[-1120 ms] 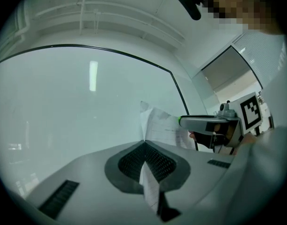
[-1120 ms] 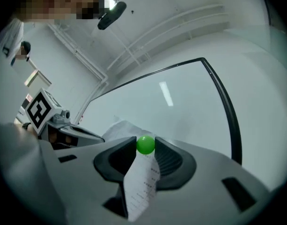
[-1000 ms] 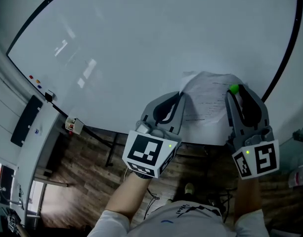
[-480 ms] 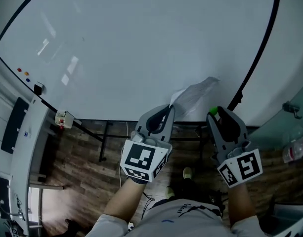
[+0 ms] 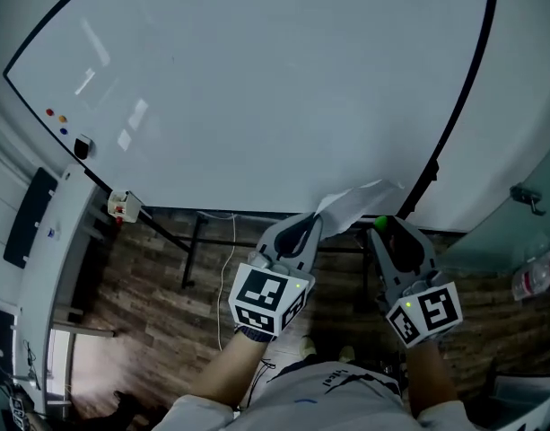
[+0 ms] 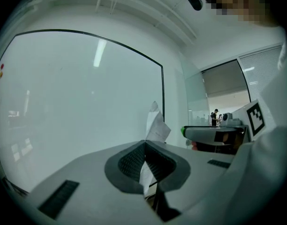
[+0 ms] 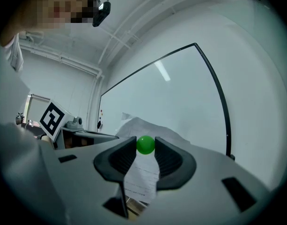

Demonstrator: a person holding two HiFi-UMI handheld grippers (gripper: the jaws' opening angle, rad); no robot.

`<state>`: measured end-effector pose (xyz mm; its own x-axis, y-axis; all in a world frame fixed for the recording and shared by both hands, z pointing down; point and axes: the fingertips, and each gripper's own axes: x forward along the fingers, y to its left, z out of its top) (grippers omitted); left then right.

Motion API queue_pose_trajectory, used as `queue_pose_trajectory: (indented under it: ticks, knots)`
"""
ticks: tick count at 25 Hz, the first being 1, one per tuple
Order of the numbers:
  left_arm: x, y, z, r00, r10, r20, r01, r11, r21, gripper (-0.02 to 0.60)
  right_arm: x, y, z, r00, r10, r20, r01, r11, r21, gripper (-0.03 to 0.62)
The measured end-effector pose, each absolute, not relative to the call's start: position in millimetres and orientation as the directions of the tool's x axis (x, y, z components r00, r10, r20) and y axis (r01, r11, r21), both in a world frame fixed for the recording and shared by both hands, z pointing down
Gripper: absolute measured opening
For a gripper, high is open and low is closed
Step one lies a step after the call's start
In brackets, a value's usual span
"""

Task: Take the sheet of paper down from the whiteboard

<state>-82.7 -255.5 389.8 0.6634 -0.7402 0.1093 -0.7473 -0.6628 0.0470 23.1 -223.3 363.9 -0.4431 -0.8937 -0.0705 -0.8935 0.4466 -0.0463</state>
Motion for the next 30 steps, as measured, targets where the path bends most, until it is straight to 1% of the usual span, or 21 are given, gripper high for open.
queue_pose_trajectory:
  ticks: [7,19,30]
  knots:
    - [-69,-241,388,0.640,-0.760,0.112,-0.768,-0.636,0.070,0.012,37,-214,362,-0.474,-0.879,-0.060,-0.880,0.475,-0.006,0.130]
    - [-47,-235,376,0.619,-0.778,0.101,-0.785,-0.617,0.057,0.012,56,-212,350,-0.504,-0.861,-0.074,-0.863,0.504,0.012,0.130]
    - [-48,-235,374,0.614,-0.783,0.095,-0.789,-0.613,0.050,0.012,54,-212,351,-0.509,-0.857,-0.073,-0.860,0.510,0.018,0.130]
